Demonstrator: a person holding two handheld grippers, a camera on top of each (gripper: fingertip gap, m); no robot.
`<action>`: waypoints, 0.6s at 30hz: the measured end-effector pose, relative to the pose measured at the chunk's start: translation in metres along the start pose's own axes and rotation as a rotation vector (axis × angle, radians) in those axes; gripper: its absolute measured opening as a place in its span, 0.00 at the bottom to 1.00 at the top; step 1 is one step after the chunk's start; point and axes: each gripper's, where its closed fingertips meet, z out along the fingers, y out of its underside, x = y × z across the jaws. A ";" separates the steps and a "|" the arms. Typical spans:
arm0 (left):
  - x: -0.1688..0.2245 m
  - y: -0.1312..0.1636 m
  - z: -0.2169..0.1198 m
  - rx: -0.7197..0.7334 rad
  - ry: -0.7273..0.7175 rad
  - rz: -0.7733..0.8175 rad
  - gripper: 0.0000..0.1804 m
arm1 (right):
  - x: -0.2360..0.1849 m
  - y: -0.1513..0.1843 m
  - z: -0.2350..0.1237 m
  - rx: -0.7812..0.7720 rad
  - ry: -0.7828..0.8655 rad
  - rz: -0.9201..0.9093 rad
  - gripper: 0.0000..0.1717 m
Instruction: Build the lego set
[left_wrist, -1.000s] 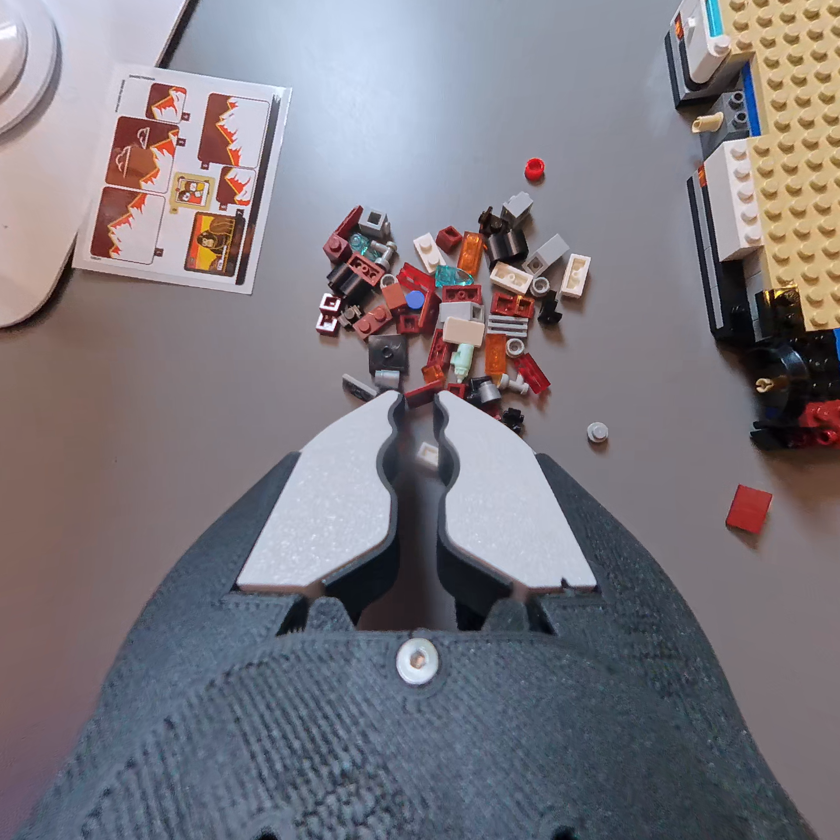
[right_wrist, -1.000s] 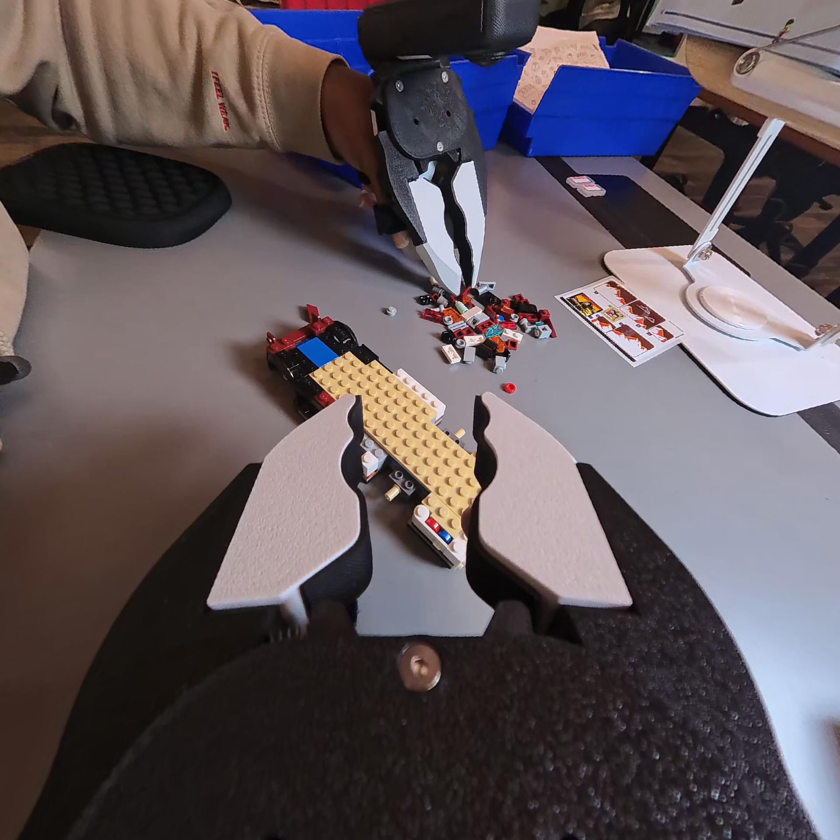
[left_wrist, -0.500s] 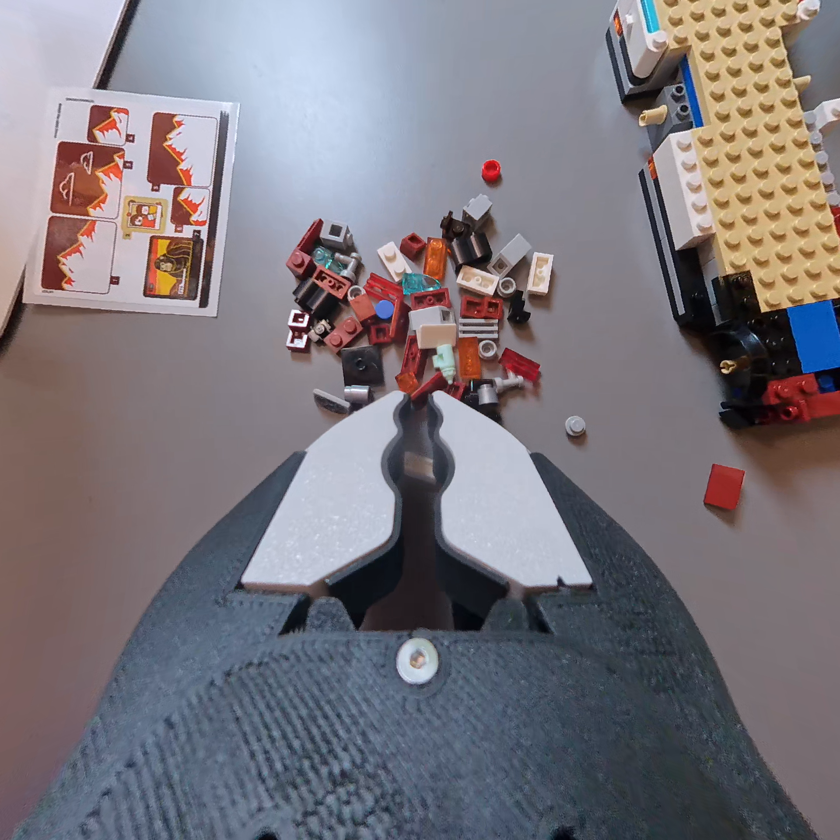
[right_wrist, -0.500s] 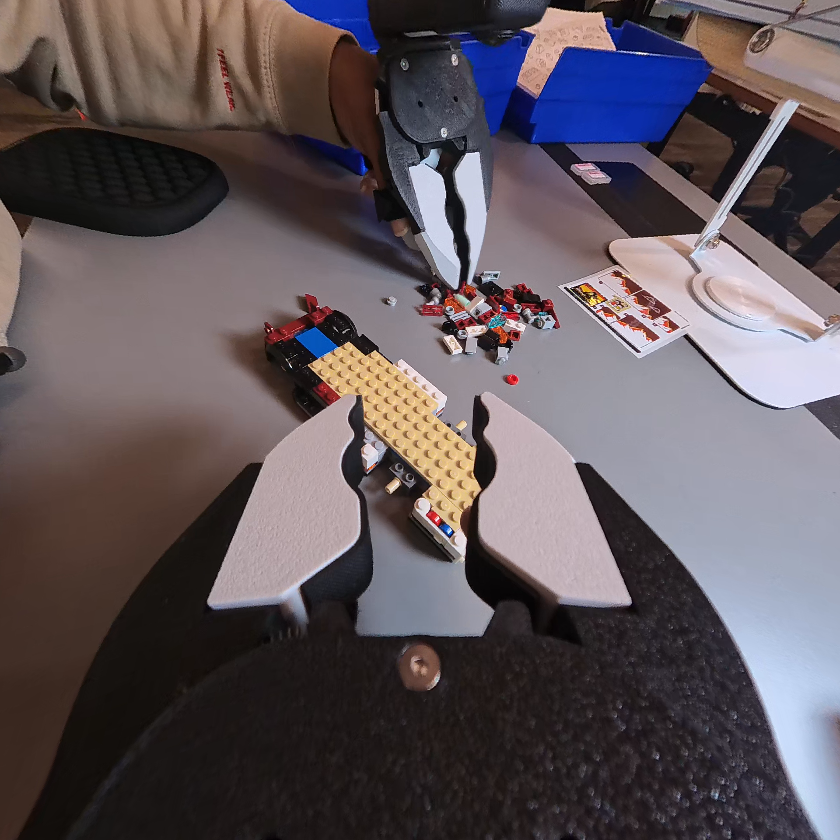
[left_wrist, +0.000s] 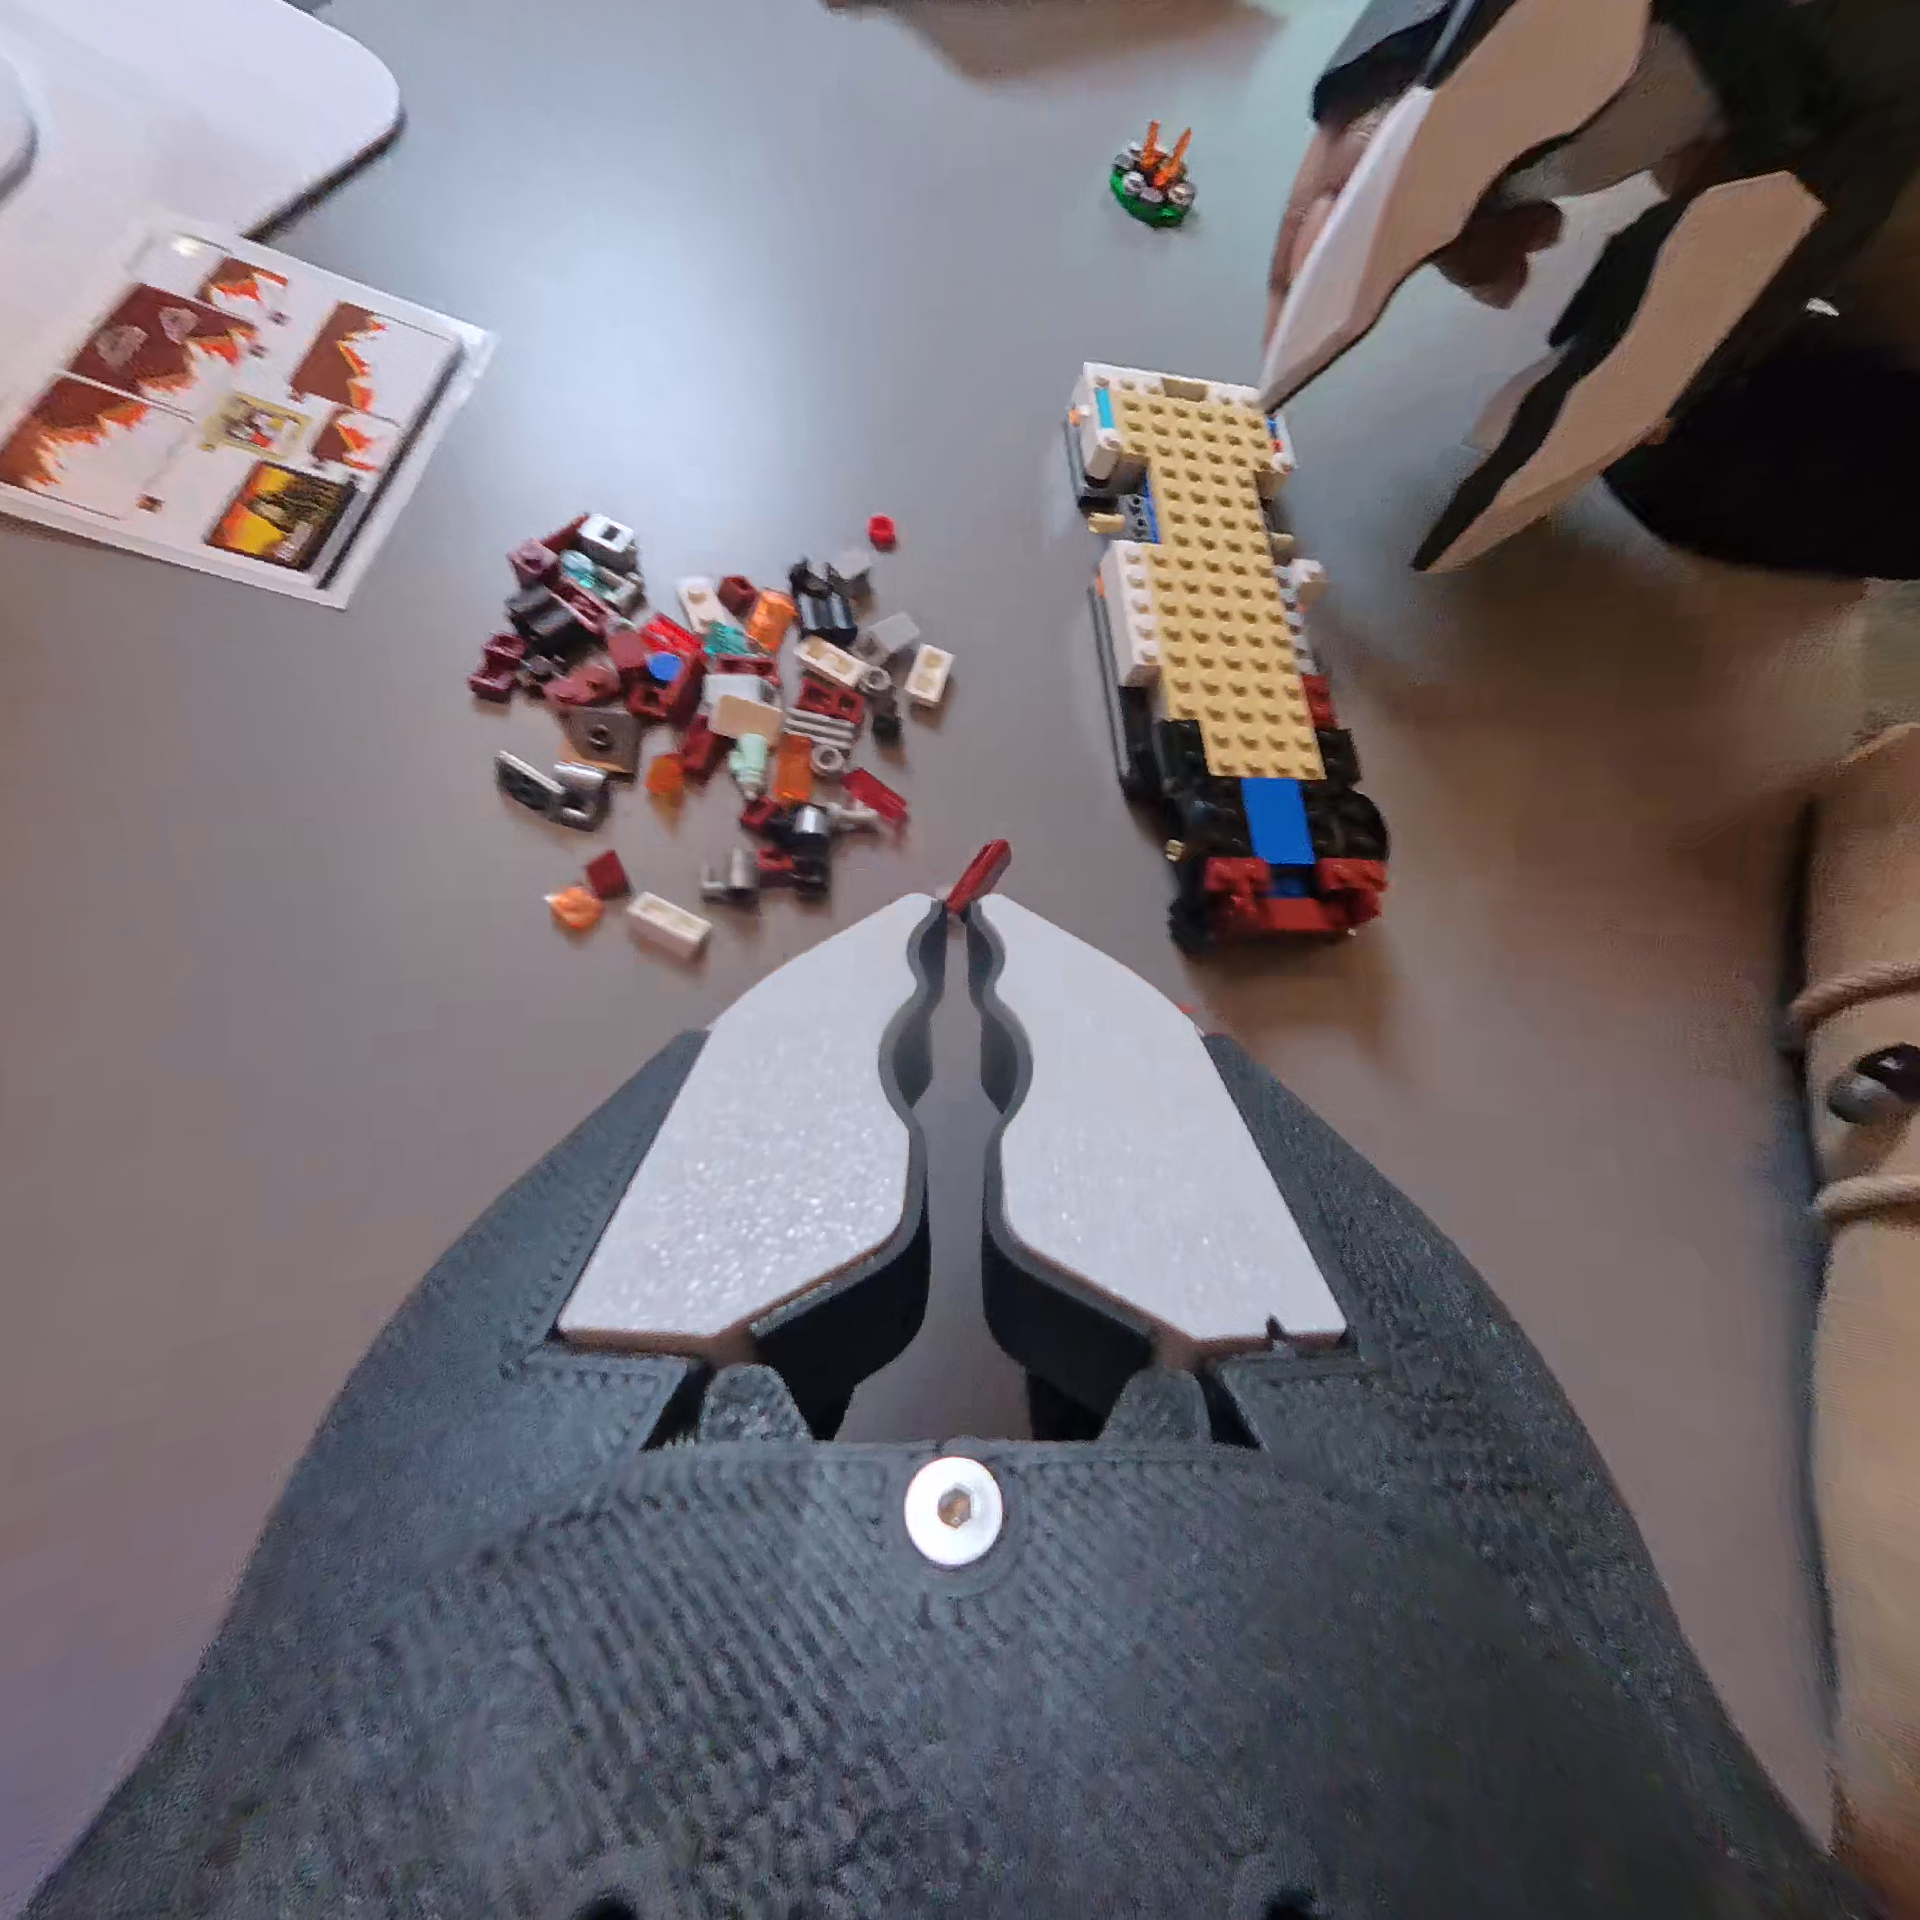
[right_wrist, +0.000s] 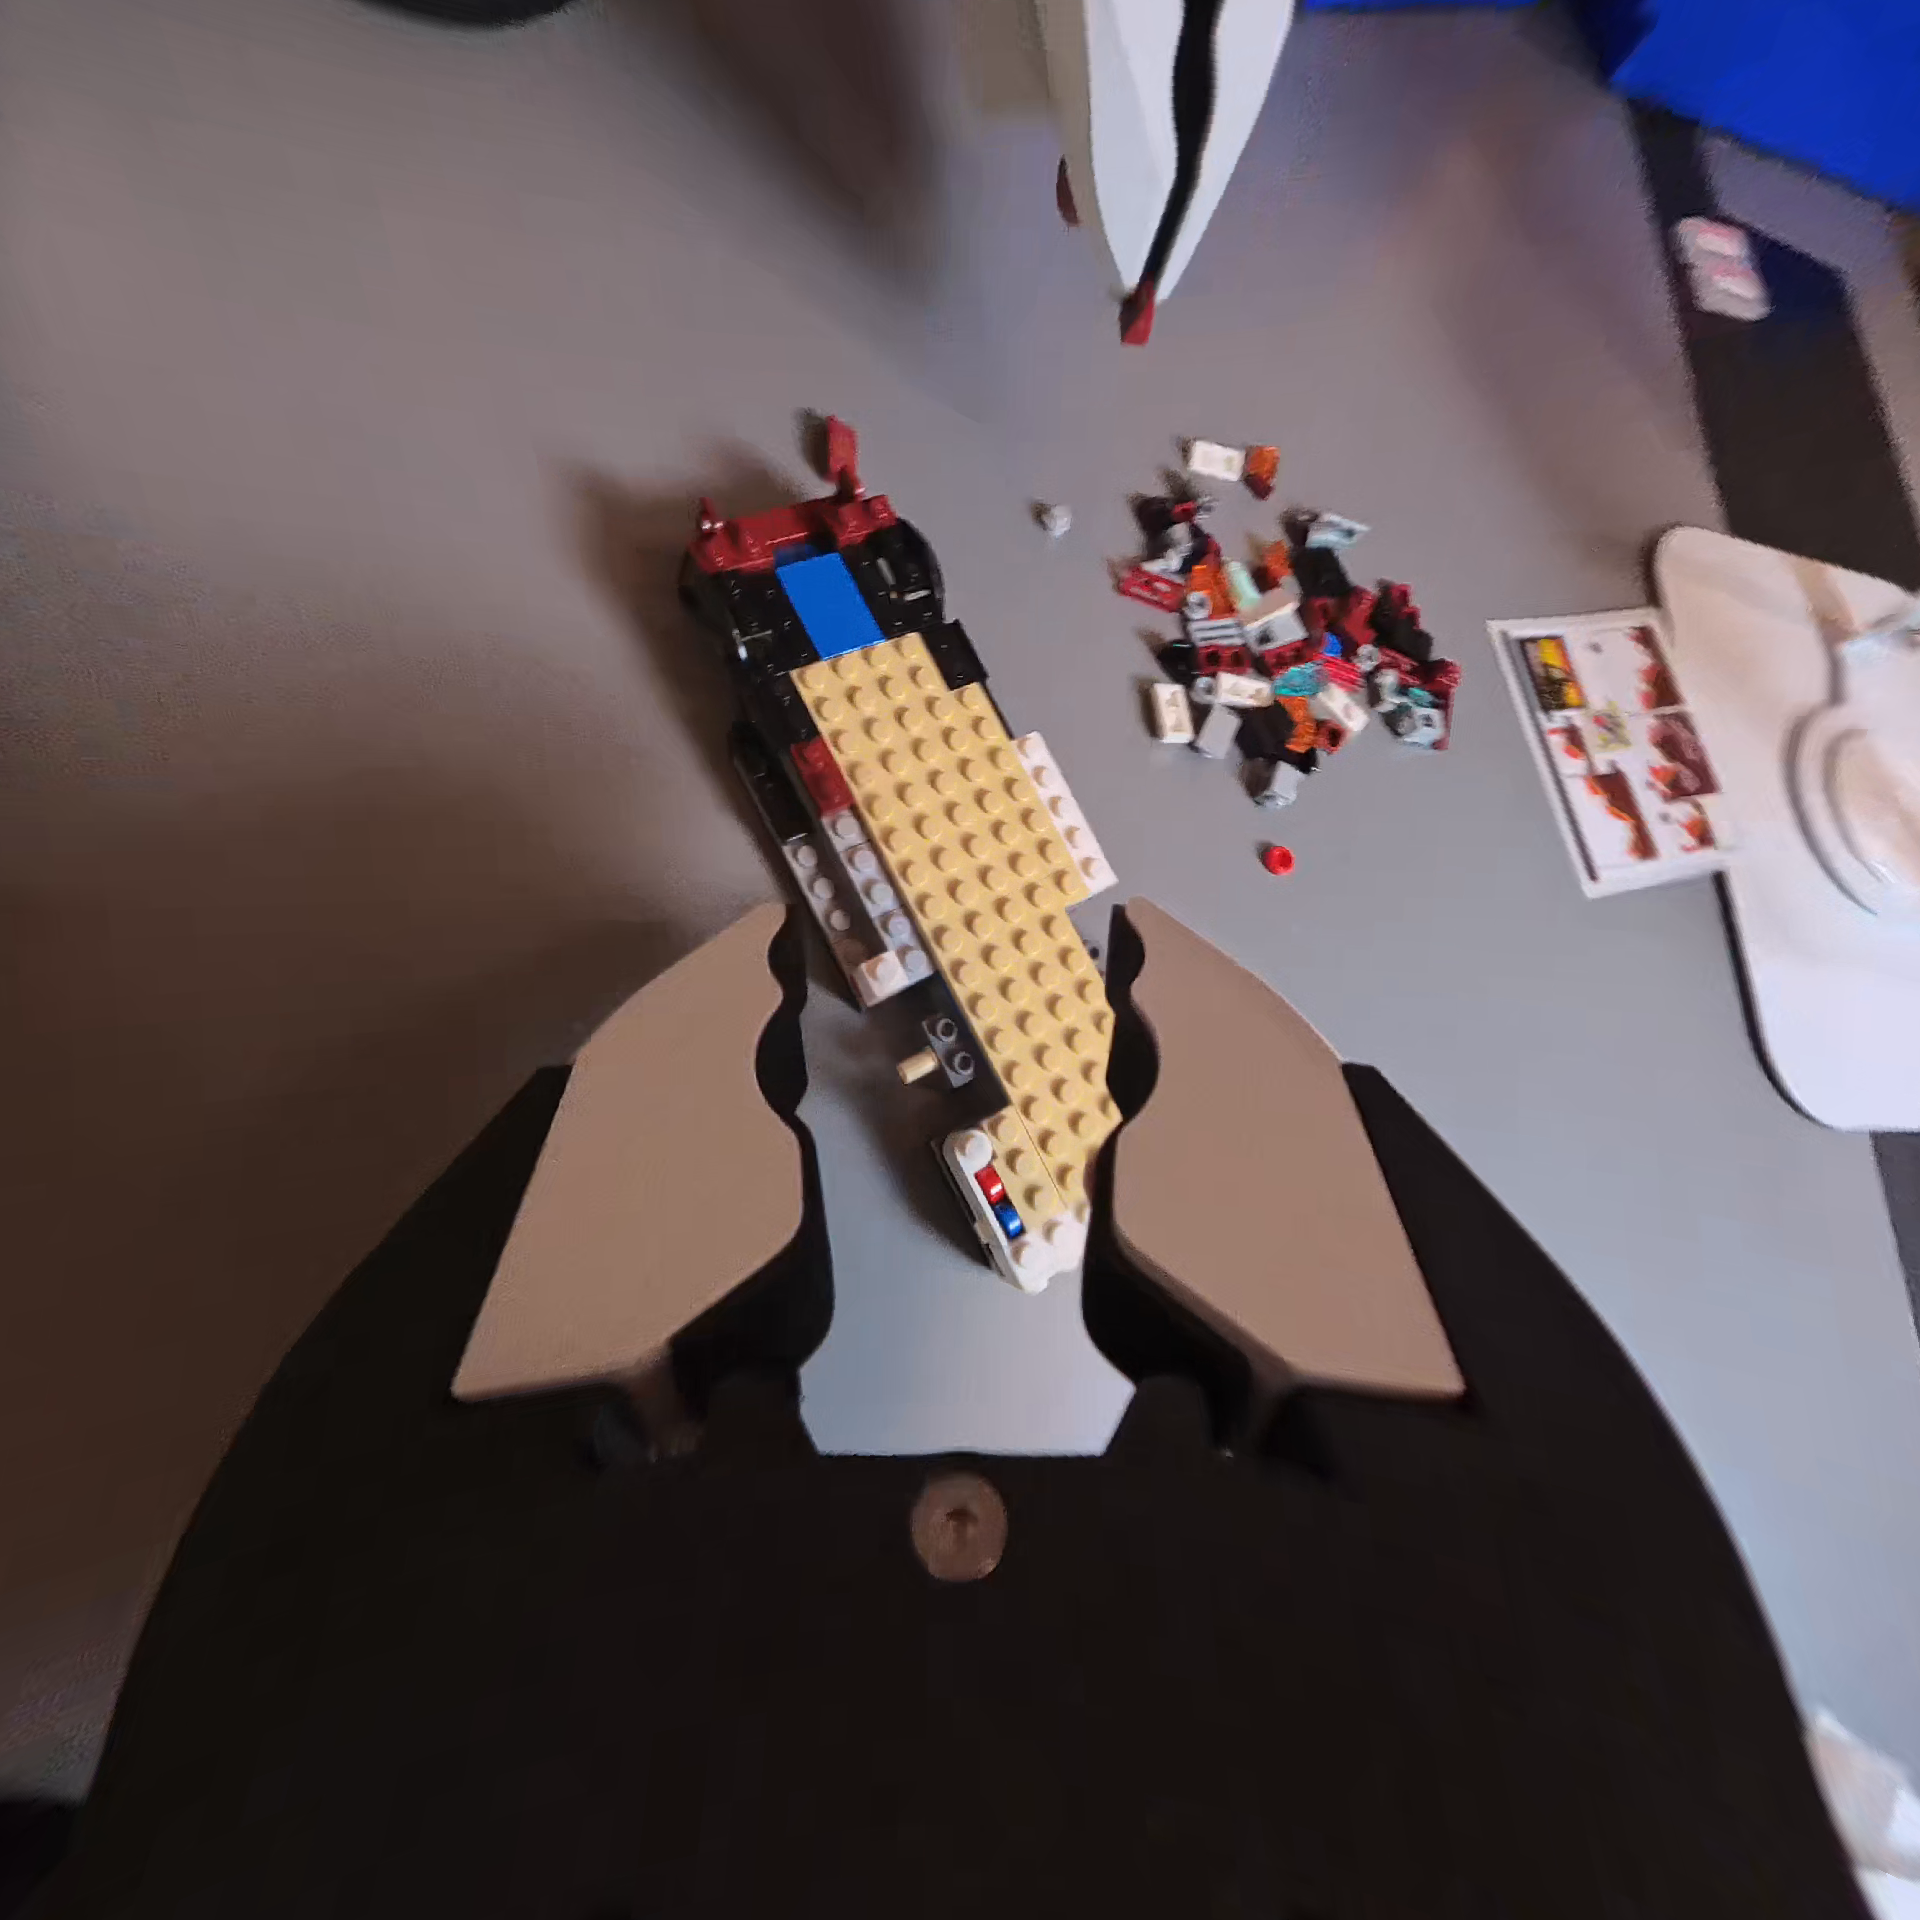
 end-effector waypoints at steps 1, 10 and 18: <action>0.010 0.007 0.000 -0.011 0.022 -0.022 0.02 | -0.002 0.000 0.005 -0.043 -0.050 -0.027 0.33; 0.076 0.058 0.009 -0.162 0.120 -0.092 0.02 | -0.001 0.004 0.042 -0.413 -0.361 -0.243 0.41; 0.071 0.060 0.011 -0.167 0.056 -0.065 0.05 | 0.022 0.022 0.042 -0.551 -0.392 -0.300 0.34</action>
